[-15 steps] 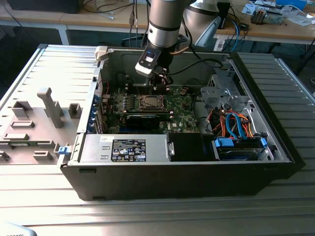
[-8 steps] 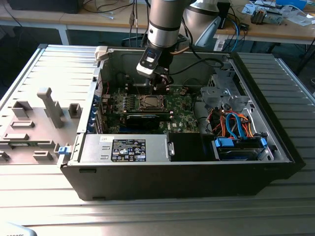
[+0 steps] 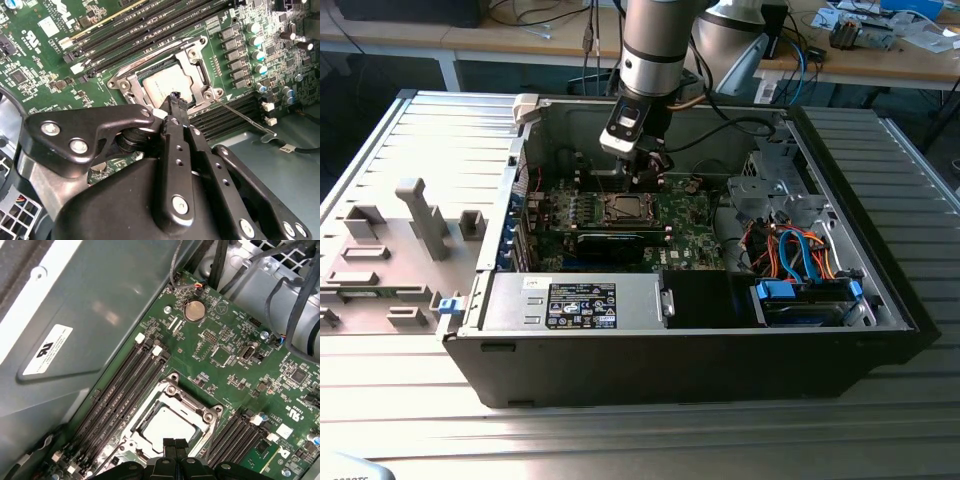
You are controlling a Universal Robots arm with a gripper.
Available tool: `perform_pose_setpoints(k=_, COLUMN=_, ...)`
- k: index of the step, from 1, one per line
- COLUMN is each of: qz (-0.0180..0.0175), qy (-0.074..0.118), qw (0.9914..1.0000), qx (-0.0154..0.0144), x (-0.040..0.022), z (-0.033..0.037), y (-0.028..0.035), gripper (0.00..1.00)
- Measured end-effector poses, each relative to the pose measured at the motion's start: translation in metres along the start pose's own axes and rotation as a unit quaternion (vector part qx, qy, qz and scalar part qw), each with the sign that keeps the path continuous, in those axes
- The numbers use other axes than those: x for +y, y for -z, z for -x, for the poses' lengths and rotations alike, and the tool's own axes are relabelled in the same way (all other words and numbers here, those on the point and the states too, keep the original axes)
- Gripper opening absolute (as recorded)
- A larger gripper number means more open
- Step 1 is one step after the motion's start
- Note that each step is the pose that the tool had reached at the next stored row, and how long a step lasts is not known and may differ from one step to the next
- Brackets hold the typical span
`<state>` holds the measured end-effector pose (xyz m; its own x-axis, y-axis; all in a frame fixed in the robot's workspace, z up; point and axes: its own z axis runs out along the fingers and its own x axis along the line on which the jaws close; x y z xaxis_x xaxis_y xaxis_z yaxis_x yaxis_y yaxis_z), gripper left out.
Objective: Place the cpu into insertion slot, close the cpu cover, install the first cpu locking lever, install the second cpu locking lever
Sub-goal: 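Install the first cpu locking lever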
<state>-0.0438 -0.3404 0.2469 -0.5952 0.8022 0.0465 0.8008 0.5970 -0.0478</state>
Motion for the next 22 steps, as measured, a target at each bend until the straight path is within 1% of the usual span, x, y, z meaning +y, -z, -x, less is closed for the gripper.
perform_pose_setpoints(k=5, qz=-0.0006, qy=0.014, qw=0.99991, qx=-0.0007, x=0.0, z=0.0, y=0.0, gripper=0.11)
perform_pose_setpoints(k=9, qz=-0.0014, qy=0.029, qw=0.99957, qx=-0.0014, x=0.0, z=0.0, y=0.0, gripper=0.11)
perform_pose_setpoints(k=14, qz=-0.0022, qy=0.049, qw=0.99878, qx=-0.0023, x=0.0, z=0.0, y=0.0, gripper=0.11)
perform_pose_setpoints(k=17, qz=-0.0029, qy=0.065, qw=0.99787, qx=-0.0029, x=0.0, z=0.0, y=0.0, gripper=0.11)
perform_pose_setpoints(k=19, qz=-0.003, qy=0.07, qw=0.99757, qx=-0.0031, x=0.0, z=0.0, y=0.0, gripper=0.11)
perform_pose_setpoints(k=22, qz=-0.0034, qy=0.08, qw=0.99676, qx=-0.0035, x=0.0, z=0.0, y=0.0, gripper=0.11)
